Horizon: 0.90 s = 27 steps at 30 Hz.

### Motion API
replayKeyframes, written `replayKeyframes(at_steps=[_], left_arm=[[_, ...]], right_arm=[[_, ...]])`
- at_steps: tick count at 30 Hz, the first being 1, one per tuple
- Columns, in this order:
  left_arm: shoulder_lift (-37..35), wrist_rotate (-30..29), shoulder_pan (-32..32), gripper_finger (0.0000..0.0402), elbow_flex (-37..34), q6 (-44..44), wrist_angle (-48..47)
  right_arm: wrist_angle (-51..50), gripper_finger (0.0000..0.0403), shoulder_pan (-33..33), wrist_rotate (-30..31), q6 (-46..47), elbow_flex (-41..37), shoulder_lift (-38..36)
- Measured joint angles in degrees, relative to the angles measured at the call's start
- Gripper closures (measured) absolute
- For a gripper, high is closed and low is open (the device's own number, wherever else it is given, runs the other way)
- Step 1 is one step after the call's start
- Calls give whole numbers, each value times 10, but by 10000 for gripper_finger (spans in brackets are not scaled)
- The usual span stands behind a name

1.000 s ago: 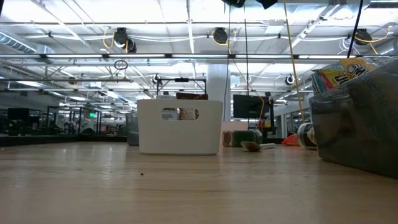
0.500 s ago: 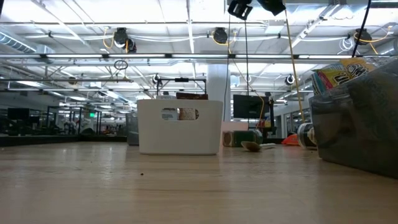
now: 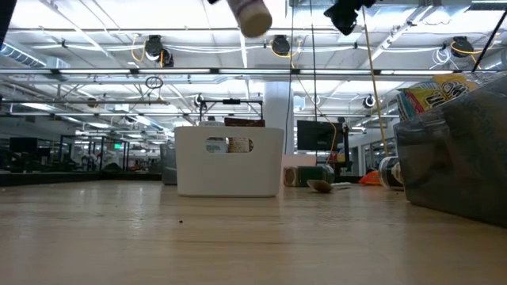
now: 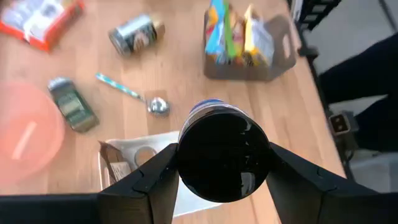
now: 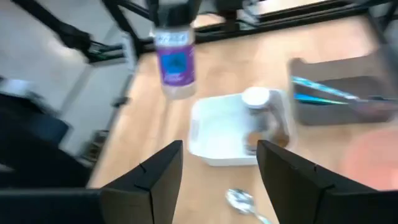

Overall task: Pick & Place Food Item
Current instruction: Put the purple seasoning bottle into the white bin

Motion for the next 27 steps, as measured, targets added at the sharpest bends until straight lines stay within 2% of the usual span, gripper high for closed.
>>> replayKeyframes(at_steps=[2,6,9,15,20,27], left_arm=[[18,0,-2,191,0,5,-9],[55,-27,-7,191,0,15,-47],[76,-50,-9,191,0,16,-65],[102,-101,-18,191,0,12,-76],[111,-121,-38,191,-4,-10,-81],[110,-136,-55,191,-44,-69,-95]], right_arm=[[2,204,7,27,-5,0,-12],[14,206,20,27,-9,-4,-31],[48,210,27,37,8,-44,-50],[240,211,33,37,126,-203,-124],[418,218,33,39,226,-337,-193],[568,234,33,94,299,-443,-256]])
